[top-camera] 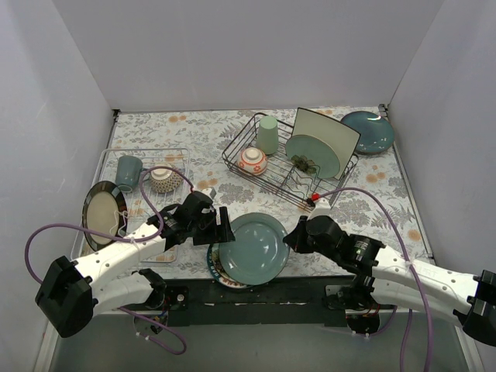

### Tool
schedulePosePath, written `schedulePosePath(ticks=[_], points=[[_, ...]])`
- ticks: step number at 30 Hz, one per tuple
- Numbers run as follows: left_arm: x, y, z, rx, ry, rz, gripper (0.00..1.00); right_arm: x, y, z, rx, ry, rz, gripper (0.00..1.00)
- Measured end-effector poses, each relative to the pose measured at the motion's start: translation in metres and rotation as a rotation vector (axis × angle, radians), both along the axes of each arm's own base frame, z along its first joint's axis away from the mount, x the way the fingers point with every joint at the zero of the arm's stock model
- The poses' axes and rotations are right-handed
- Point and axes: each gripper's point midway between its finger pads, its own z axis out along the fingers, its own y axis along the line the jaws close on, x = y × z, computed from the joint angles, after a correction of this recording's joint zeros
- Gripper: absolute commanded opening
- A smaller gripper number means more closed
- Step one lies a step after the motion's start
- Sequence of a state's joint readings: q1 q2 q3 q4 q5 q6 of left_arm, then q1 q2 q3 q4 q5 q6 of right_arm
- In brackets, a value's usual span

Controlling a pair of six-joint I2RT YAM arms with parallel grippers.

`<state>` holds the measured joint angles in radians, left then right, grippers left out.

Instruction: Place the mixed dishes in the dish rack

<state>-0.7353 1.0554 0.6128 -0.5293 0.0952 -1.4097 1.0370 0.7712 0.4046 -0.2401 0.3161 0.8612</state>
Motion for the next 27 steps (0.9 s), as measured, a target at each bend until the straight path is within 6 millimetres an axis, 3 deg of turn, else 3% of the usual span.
schedulePosePath(ticks=[7, 15, 20, 23, 24, 26, 27], points=[[-0.003, -0.01, -0.002, -0.029, 0.022, -0.047, 0.66, 0.006, -0.004, 0.017, -0.017, -0.042, -0.014, 0.01], [-0.009, -0.014, -0.015, -0.035, 0.066, -0.066, 0.46, 0.007, -0.006, 0.014, -0.031, -0.038, -0.021, 0.01], [-0.01, -0.016, -0.019, -0.042, 0.075, -0.064, 0.43, 0.008, -0.006, 0.015, -0.029, -0.04, -0.025, 0.03], [-0.01, -0.016, -0.019, -0.048, 0.078, -0.057, 0.41, 0.008, -0.006, 0.015, -0.026, -0.041, -0.027, 0.18], [-0.01, -0.017, -0.019, -0.05, 0.08, -0.056, 0.41, 0.008, -0.006, 0.015, -0.025, -0.042, -0.028, 0.32], [-0.01, -0.018, -0.019, -0.057, 0.086, -0.052, 0.4, 0.008, -0.006, 0.015, -0.028, -0.042, -0.027, 0.46], [-0.01, -0.02, -0.019, -0.062, 0.089, -0.051, 0.4, 0.008, -0.008, 0.012, -0.043, -0.043, -0.03, 0.58]])
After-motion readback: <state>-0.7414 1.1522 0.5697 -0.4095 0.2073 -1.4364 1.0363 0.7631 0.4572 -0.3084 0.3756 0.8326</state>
